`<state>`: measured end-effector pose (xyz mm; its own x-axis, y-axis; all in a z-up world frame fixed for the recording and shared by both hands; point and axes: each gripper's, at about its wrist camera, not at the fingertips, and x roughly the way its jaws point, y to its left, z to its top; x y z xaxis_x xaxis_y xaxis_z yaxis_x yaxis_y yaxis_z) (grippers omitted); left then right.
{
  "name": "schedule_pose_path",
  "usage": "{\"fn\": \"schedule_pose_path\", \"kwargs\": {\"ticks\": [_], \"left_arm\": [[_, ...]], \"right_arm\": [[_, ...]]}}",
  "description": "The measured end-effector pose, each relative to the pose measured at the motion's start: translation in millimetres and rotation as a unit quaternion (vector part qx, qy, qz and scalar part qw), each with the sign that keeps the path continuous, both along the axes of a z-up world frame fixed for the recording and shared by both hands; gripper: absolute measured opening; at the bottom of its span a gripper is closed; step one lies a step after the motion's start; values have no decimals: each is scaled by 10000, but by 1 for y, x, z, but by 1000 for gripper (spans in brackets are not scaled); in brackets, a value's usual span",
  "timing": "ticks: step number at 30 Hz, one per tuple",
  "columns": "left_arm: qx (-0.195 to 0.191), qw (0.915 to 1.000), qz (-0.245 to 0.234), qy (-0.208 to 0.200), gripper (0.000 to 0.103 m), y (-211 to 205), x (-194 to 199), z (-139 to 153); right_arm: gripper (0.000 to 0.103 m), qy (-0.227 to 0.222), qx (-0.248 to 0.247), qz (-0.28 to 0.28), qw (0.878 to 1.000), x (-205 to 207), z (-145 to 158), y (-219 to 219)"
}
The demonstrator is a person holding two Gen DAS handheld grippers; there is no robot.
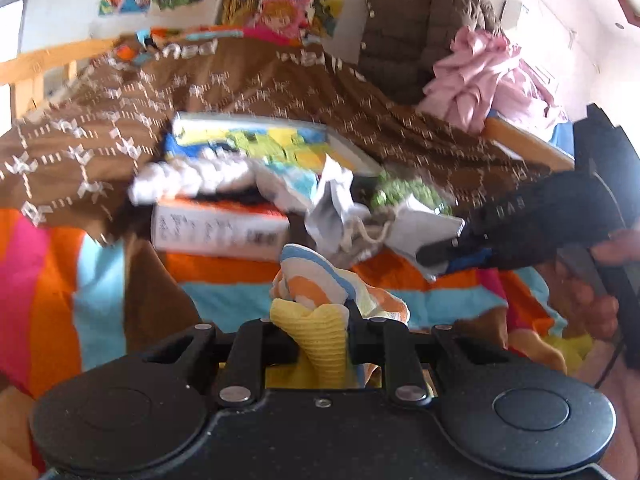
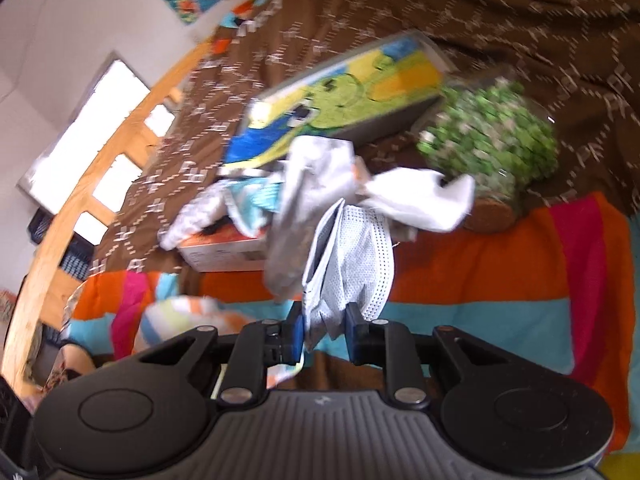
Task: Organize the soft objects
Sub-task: 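Carry both items into the painted tray and open both tools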
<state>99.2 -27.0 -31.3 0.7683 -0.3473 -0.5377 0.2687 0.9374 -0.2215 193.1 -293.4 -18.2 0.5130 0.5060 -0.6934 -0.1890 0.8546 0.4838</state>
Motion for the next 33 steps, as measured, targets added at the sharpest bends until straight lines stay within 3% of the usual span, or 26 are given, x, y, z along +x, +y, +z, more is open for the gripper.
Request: {"fn": "schedule_pose_path", "kwargs": {"ticks": [9, 18, 28, 33], "left_arm": [[-26, 9959, 454, -777, 22, 17, -3, 35], [-80, 9922, 434, -1168, 22, 25, 63, 68], [-265, 9879, 728, -1346, 22, 42, 181, 65], [-56, 9856, 789, -1496, 22, 51, 232, 46]], "right_arm": [[22, -1342, -362, 360, 9896, -27, 34, 32], [22, -2446, -1401, 99, 9594, -2, 52, 62], [22, -2759, -1837, 123, 9434, 85, 42, 115], [22, -2763, -2118, 164, 9373, 127, 24, 138]]}}
